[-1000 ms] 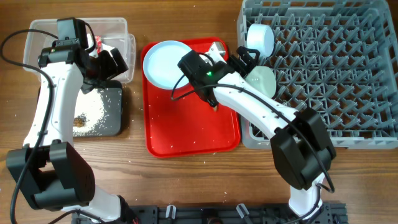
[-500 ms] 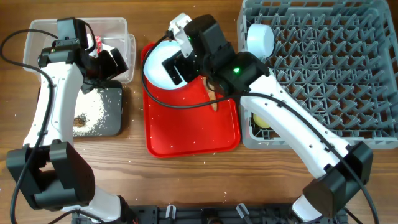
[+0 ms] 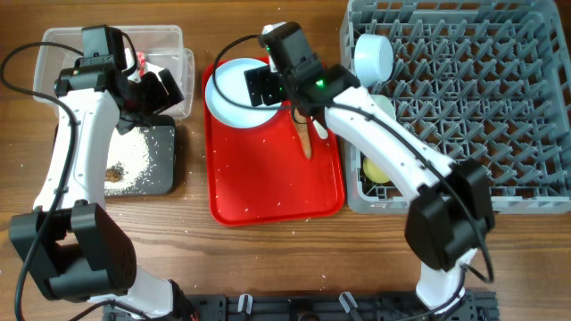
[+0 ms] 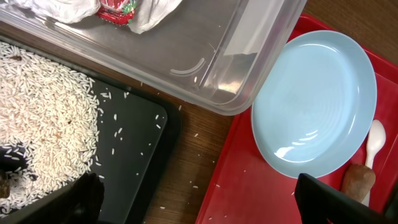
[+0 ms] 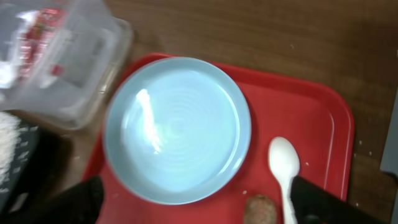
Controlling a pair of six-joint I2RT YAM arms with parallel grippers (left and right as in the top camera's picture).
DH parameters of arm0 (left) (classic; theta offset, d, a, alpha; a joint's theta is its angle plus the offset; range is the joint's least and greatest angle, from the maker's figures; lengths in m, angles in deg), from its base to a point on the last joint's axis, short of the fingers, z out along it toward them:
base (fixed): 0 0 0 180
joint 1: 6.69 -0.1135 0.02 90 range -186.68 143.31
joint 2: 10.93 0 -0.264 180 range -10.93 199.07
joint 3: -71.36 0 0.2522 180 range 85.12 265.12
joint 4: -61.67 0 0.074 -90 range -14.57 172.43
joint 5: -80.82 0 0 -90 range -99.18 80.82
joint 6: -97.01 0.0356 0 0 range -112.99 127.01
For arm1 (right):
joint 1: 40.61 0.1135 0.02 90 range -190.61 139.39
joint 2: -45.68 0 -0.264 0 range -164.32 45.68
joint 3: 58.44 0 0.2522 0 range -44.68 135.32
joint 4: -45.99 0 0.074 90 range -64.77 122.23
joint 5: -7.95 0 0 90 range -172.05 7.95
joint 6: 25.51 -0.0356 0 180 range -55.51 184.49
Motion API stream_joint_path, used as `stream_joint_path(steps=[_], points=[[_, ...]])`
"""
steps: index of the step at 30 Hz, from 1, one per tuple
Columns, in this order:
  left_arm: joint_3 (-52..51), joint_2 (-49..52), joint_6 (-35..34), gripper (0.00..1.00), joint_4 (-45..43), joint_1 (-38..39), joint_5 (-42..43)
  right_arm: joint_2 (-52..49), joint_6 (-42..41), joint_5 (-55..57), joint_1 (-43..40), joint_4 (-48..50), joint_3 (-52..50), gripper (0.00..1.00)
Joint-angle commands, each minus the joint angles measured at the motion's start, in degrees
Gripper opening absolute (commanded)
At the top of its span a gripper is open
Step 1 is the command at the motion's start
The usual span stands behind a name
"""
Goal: Sort waste into correct bins and load items into the dishwasher rack
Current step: 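Reach the right gripper to the light-blue plate rim and grasp it, then lift the light-blue plate off the red tray toward the rack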
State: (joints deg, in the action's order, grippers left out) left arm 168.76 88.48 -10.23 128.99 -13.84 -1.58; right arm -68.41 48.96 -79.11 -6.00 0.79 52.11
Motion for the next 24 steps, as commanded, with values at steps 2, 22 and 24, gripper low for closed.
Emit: stream_joint_path(steps=[2, 22, 24], points=[[1.1, -1.2, 0.1, 1.0, 0.0, -0.3, 0.7, -3.5, -4.0, -2.6, -1.9, 2.2, 0.2, 1.0], [1.1, -1.2, 0.1, 1.0, 0.0, -0.3, 0.7, -17.7, -9.5, -1.2, -2.0, 9.9, 0.2, 0.41], [1.1, -1.2, 0.1, 1.0, 0.0, -0.3, 0.7, -18.3, -10.0, -1.0, -2.0, 9.7, 0.2, 0.4]])
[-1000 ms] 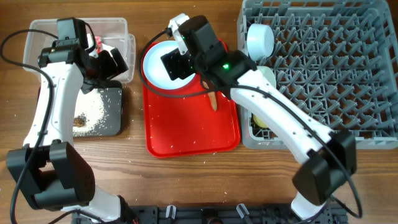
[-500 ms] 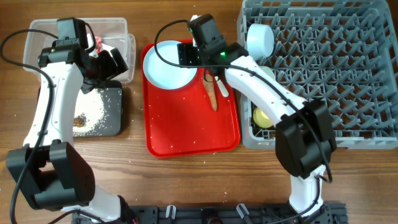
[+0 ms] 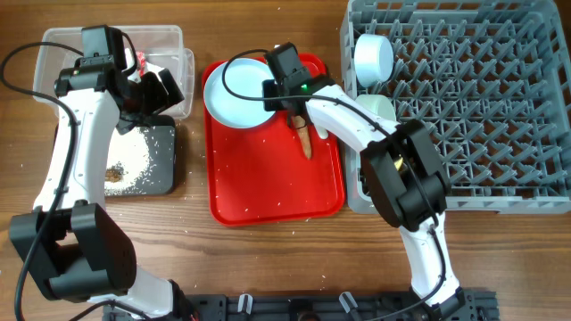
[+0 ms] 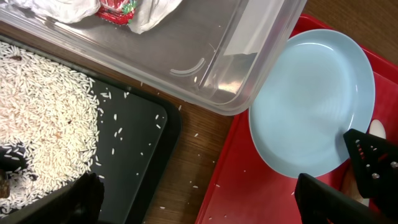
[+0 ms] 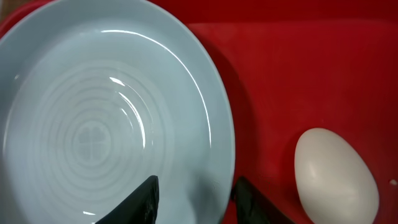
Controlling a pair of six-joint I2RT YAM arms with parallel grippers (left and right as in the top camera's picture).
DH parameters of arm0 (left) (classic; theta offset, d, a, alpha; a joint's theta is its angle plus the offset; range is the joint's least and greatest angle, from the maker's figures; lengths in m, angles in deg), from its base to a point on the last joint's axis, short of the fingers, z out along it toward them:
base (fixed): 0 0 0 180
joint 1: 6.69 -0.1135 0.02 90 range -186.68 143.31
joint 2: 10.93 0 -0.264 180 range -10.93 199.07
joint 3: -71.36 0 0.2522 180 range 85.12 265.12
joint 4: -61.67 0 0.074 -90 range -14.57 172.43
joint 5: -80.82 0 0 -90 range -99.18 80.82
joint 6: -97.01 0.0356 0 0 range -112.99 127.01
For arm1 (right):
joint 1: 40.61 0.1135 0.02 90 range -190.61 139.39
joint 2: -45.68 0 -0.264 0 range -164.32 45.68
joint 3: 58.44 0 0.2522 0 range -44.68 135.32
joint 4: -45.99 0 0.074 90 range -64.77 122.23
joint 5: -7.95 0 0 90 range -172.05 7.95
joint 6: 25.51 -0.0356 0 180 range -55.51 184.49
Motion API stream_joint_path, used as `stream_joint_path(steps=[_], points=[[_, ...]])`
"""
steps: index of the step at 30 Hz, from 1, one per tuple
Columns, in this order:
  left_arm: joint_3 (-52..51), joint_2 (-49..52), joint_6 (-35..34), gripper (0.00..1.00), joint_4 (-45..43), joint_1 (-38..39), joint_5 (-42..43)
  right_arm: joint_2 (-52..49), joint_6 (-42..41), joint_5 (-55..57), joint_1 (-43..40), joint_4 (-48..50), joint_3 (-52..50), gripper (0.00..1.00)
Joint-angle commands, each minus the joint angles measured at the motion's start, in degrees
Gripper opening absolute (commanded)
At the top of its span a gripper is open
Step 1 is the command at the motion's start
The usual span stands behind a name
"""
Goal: Sort waste into correct bins and load items into the dishwasher rack
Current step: 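Lift the light-blue plate off the red tray toward the rack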
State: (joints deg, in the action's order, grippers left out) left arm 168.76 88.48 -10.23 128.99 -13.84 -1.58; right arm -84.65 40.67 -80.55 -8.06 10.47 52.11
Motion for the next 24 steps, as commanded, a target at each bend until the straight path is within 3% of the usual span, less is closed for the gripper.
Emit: stream_joint_path(steps=[1, 4, 7, 11, 15, 18, 21, 24], points=[[1.1, -1.2, 0.1, 1.0, 0.0, -0.3, 0.7, -2.3, -1.7, 0.4, 0.0, 0.0, 0.2, 0.39], [1.1, -1.2, 0.1, 1.0, 0.0, -0.3, 0.7, -2.3, -1.7, 1.1, 0.0, -0.2, 0.2, 0.38], [1.1, -1.2, 0.1, 1.0, 0.0, -0.3, 0.7, -2.4, -1.7, 1.2, 0.0, -0.6, 0.2, 0.19], [1.1, -1.2, 0.1, 1.0, 0.0, -0.3, 0.7, -2.6, -2.4, 1.3, 0.0, -1.7, 0.2, 0.1], [1.1, -1.2, 0.1, 1.0, 0.0, -0.3, 0.7, -3.8, -5.1, 1.3, 0.0, -2.3, 0.2, 0.1], [1.1, -1.2, 0.1, 1.0, 0.0, -0.3, 0.7, -4.9, -5.6, 1.2, 0.0, -2.5, 0.2, 0.22], [1.1, -1.2, 0.1, 1.0, 0.0, -0.3, 0.7, -5.1, -6.3, 1.0, 0.0, -2.7, 0.2, 0.24], [1.1, -1.2, 0.1, 1.0, 0.0, -0.3, 0.7, -5.0, -6.2, 1.0, 0.0, -3.0, 0.2, 0.04]])
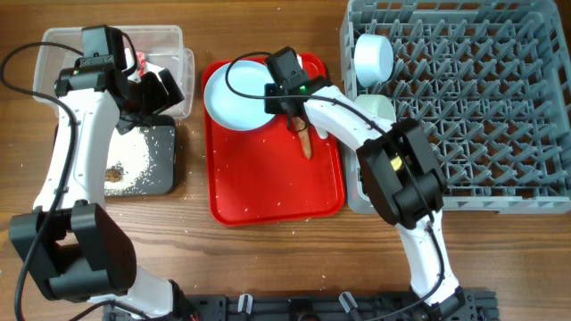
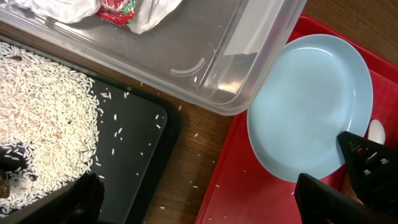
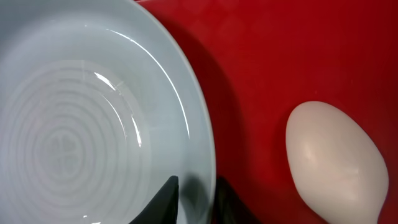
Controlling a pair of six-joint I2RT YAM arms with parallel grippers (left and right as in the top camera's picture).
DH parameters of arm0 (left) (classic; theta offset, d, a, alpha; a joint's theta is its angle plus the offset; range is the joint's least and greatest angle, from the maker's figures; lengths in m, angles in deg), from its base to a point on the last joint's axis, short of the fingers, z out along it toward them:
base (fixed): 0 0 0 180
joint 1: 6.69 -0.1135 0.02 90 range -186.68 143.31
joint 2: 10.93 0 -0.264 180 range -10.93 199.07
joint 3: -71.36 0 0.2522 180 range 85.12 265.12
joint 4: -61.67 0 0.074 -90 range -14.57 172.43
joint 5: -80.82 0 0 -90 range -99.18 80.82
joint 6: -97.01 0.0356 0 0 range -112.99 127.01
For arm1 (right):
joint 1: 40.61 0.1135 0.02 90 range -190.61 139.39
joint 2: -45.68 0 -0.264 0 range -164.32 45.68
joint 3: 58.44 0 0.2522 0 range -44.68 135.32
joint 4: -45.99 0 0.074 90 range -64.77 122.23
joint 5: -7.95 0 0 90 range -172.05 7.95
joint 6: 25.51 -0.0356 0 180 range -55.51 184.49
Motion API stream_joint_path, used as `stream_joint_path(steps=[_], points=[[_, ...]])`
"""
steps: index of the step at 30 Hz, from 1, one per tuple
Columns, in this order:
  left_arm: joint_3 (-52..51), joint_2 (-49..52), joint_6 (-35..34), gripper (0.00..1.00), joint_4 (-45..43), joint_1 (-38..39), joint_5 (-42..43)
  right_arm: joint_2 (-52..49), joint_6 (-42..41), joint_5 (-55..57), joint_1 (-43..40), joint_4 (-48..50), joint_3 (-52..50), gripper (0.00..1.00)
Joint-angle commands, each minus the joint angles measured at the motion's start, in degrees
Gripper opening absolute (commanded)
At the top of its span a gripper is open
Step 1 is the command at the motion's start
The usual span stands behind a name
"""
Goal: Sort waste into correct bins and load items into the dishwasher rack
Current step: 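Lift the light-blue plate off the red tray toward the rack, then stand the plate upright in the back of the dish rack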
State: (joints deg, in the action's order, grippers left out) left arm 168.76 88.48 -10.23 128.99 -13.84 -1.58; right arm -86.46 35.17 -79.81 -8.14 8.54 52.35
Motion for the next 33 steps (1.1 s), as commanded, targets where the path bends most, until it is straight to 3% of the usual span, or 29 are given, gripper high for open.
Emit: stream_joint_path(steps=[1, 6, 10, 15, 20, 24, 27, 33], points=[[1.1, -1.2, 0.1, 1.0, 0.0, -0.3, 0.7, -3.0, -0.7, 0.3, 0.1, -1.4, 0.0, 0.04], [1.1, -1.2, 0.1, 1.0, 0.0, -0.3, 0.7, 1.9, 2.8, 0.6, -0.3, -0.9, 0.2, 0.04], [1.1, -1.2, 0.1, 1.0, 0.0, -0.3, 0.7, 11.6, 7.4, 5.9, -2.7, -2.4, 0.2, 0.04], [1.1, -1.2, 0.1, 1.0, 0.0, -0.3, 0.7, 26.8, 19.1, 16.5, -6.1, -2.8, 0.2, 0.04], [1.1, -1.2, 0.1, 1.0, 0.0, -0.3, 0.7, 35.2, 30.8, 32.5, -7.0, -4.5, 0.2, 0.04], [1.1, -1.2, 0.1, 1.0, 0.0, -0.3, 0.7, 37.4, 40.5, 50.4, -8.6, -5.6, 0.2, 0.04], [1.1, -1.2, 0.1, 1.0, 0.0, -0.3, 0.7, 37.2, 52.2, 52.4, -10.5, -9.5, -0.1, 0.04], [1.1, -1.2, 0.1, 1.0, 0.0, -0.3, 0.7, 35.3, 55.3, 55.4, -16.5, -11.0, -1.4, 0.04]])
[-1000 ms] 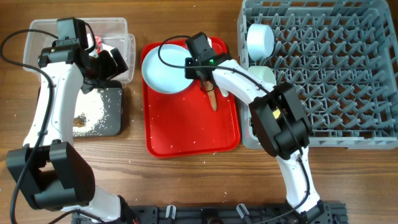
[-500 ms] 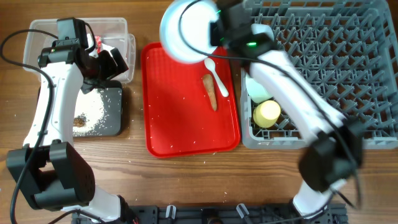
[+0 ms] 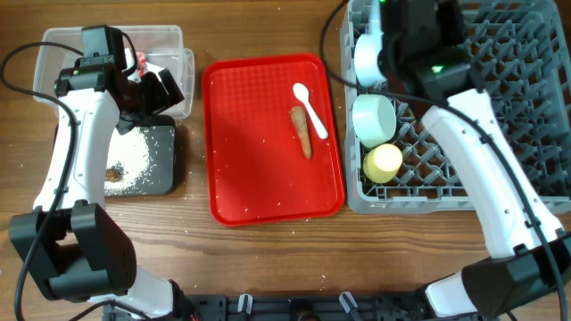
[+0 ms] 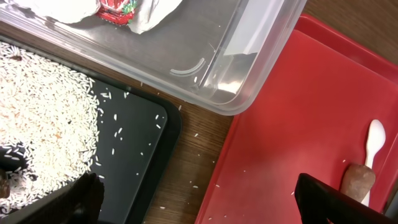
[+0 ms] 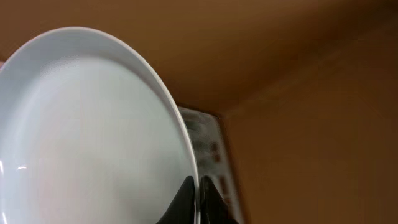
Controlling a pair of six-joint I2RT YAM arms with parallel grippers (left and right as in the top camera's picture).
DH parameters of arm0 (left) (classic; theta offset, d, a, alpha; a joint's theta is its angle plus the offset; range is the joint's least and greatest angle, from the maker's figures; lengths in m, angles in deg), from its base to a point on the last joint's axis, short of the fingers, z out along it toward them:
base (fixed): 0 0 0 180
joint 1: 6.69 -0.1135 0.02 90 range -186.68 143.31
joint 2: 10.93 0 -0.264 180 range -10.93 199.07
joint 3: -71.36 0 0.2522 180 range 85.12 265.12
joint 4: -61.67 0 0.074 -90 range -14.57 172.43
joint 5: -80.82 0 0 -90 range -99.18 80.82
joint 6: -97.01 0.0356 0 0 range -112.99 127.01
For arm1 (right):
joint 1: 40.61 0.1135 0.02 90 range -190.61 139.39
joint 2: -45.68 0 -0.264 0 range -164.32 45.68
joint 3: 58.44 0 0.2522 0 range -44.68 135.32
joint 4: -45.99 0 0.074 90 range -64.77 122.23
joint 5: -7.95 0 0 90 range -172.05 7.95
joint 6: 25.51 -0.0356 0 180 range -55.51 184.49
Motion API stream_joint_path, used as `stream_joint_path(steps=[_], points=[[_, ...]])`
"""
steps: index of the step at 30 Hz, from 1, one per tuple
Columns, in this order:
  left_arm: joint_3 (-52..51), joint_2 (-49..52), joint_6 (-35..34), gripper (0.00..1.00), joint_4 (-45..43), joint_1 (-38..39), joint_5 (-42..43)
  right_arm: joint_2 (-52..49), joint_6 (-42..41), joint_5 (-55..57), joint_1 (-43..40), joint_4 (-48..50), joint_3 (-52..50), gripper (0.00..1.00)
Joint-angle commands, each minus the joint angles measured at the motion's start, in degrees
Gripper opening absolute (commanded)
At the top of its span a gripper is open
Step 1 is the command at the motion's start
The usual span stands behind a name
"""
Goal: Sort waste into correct bins and load items into the dishwasher rack
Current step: 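Stand the plate upright in the back of the dish rack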
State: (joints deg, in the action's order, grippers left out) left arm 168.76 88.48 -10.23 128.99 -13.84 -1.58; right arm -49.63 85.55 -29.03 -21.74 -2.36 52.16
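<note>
My right gripper is shut on the rim of the pale blue plate, which stands tilted on edge and fills the left of the right wrist view. In the overhead view the right arm is over the far left corner of the grey dishwasher rack and hides the plate. On the red tray lie a white spoon and a brown food piece. My left gripper is open over the gap between bins and tray, holding nothing.
A clear bin with wrappers sits at the far left. In front of it is a black tray with rice. The rack's left side holds a white cup, a pale green cup and a yellow cup. Rice grains dot the wood.
The plate has left the red tray and is now held on edge in my right gripper over the rack's far left corner. The left arm has not moved.
My right gripper first hung open above the plate on the red tray. It then stood with its jaws astride the plate's right rim, then narrowed on that rim. Now the plate is off the tray and up at the rack. The left arm stayed put.
</note>
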Motion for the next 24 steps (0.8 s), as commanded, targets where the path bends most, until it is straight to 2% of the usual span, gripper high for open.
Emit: stream_joint_path(steps=[1, 8, 16, 24], points=[[1.1, -1.2, 0.1, 1.0, 0.0, -0.3, 0.7, -1.9, 5.4, 4.6, -4.0, -0.1, -1.3, 0.04], [1.1, -1.2, 0.1, 1.0, 0.0, -0.3, 0.7, -6.8, 12.0, 4.0, -9.4, 0.1, -2.1, 0.04], [1.1, -1.2, 0.1, 1.0, 0.0, -0.3, 0.7, -11.4, 11.7, -1.2, -10.3, 0.6, -2.1, 0.04], [1.1, -1.2, 0.1, 1.0, 0.0, -0.3, 0.7, -11.3, 11.3, 1.1, -10.4, 5.7, -2.1, 0.04]])
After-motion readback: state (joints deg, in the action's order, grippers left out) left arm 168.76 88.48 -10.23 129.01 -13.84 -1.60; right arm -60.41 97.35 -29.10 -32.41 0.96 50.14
